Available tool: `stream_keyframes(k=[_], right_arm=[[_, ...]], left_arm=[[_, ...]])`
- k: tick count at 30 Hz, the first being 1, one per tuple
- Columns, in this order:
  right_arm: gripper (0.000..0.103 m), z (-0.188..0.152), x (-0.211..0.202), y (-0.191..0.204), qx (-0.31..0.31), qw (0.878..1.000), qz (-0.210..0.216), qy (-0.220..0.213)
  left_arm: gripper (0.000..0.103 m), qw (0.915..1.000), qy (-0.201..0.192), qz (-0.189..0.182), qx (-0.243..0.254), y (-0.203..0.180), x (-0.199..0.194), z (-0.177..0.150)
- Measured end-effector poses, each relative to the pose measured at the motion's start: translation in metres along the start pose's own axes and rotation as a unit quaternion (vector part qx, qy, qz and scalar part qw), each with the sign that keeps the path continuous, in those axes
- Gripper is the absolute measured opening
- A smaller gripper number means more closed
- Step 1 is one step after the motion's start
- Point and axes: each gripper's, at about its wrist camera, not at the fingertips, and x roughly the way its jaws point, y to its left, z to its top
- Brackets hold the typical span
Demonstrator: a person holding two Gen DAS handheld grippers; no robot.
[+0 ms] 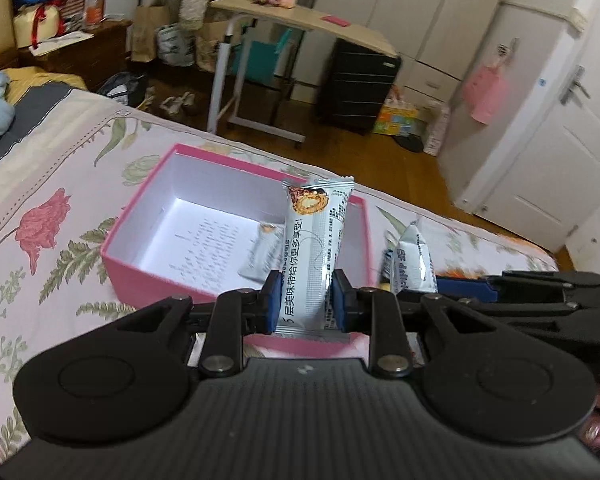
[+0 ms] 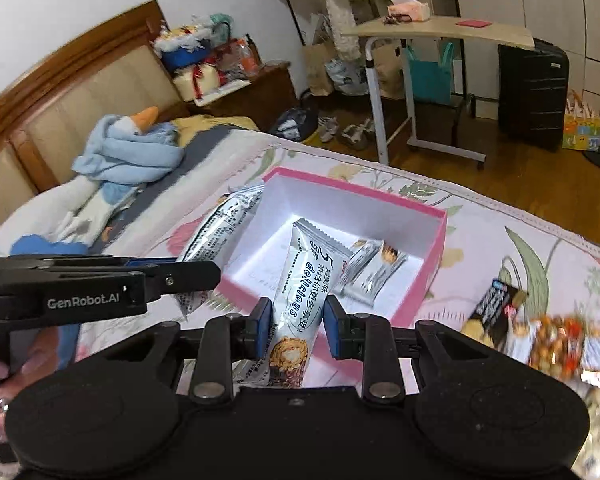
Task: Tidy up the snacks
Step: 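Carry both white bars into the pink box and open both tools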
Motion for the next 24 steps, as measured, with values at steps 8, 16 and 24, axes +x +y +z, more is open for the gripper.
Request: stream_keyframes(k=[8, 16, 24], right_arm=[[0.032, 0.034, 0.105, -0.021, -0.040, 0.995, -0.071, 0.061], [0.032, 0.034, 0.182, -0.031, -0.089, 0.975, -0.156, 0.133], [0.038, 0.024, 0.206, -0.017, -0.161, 0.952, -0.219, 0.138]], left_arm=[[0.025, 0.9968, 0.053, 0.032, -0.050, 0.038, 0.119, 0.035], [0.025, 0.9928, 0.097, 0.064, -0.028, 0.059, 0.205, 0.037], [0.029, 0.9898, 0.123, 0.065, -0.033, 0.062, 0.233, 0.032]])
